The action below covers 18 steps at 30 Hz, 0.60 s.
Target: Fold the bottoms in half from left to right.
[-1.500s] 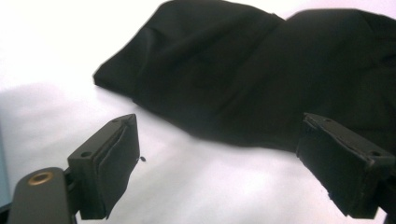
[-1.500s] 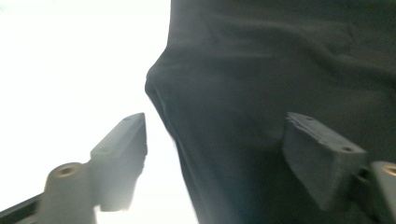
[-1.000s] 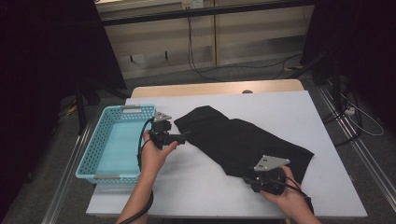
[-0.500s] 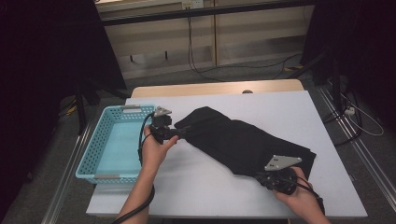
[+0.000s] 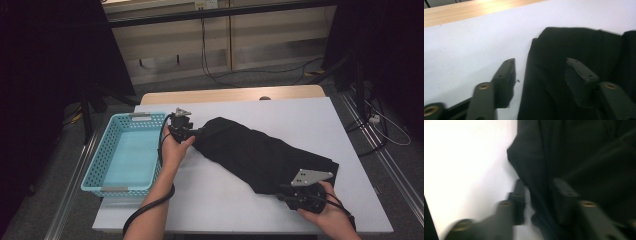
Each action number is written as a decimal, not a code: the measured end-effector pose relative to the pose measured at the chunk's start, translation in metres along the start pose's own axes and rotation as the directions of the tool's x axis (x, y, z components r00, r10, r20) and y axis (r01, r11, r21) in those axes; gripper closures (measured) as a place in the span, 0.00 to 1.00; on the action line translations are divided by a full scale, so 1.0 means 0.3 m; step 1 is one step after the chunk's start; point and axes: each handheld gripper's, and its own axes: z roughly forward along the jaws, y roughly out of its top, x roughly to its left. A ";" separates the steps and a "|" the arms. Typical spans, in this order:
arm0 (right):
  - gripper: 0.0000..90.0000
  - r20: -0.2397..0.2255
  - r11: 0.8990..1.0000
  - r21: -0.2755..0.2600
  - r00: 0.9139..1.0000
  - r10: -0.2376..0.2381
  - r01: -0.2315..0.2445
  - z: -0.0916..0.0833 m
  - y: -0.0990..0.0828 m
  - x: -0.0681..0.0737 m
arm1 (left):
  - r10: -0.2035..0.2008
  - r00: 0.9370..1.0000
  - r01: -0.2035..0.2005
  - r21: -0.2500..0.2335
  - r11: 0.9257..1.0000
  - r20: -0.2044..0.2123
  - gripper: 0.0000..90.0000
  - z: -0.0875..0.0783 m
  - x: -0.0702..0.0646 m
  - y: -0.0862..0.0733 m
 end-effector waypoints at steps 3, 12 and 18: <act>0.52 -0.010 1.000 -0.026 1.000 0.012 -0.012 -0.001 0.011 0.003 | 0.000 0.999 0.002 0.068 0.998 -0.032 0.63 0.026 0.014 -0.009; 0.35 0.008 0.998 -0.046 0.999 0.040 -0.039 0.006 0.016 -0.005 | -0.063 0.998 0.061 0.147 0.987 0.015 0.98 0.022 0.028 -0.032; 0.33 0.019 0.997 -0.061 0.998 0.058 -0.057 0.000 0.017 -0.013 | -0.083 0.996 0.089 0.158 0.983 -0.039 1.00 -0.021 0.059 -0.007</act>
